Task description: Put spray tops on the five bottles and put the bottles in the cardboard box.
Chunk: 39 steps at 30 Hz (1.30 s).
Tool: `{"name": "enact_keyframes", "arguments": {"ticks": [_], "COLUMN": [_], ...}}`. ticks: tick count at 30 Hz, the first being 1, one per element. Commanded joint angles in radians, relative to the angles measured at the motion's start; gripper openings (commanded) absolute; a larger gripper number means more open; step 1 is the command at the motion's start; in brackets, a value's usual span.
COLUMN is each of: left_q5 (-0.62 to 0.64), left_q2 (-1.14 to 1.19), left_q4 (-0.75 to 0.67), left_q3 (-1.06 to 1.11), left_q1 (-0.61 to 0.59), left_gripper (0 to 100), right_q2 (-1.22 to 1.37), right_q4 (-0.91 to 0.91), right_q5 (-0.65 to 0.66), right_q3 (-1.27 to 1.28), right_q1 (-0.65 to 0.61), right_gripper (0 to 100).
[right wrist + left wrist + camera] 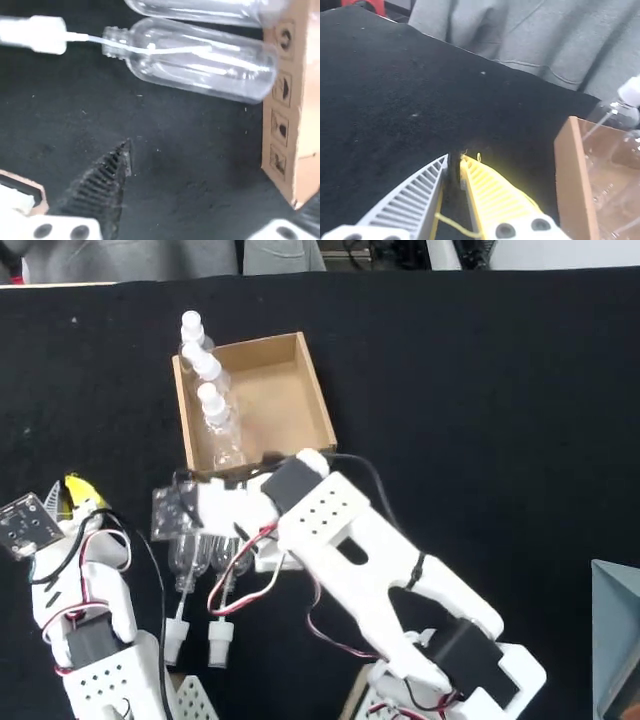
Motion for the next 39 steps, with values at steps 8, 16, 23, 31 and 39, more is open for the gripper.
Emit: {"name": "enact_keyframes", "arguments": {"ticks": [8, 16, 23, 31, 39], "left_q5": [-0.002, -0.002, -0.002, -0.002, -0.002], "left_q2": [-0.009, -0.009, -0.009, -0.009, -0.009], "left_q4": [-0.015, -0.015, -0.015, -0.015, -0.015], "left_q3": [0.008, 0.008, 0.008, 0.008, 0.008], "left_q1": [-0.073, -0.073, -0.071, -0.071, -0.067], "left_gripper": [3, 3, 3, 3, 3], "right_q2": [0.039, 0.239, 0.302, 0.412, 0.423], "right_q4": [-0.021, -0.135, -0.158, -0.199, -0.196], "right_q5": [0.155, 0.193, 0.199, 0.203, 0.229], "right_q3": [-0.058, -0.065, -0.122, -0.124, -0.096], "right_q1": [-0.118, -0.13, -0.13, -0.123, -0.061], "right_gripper": [49.1, 49.1, 49.1, 42.8, 19.4]}}
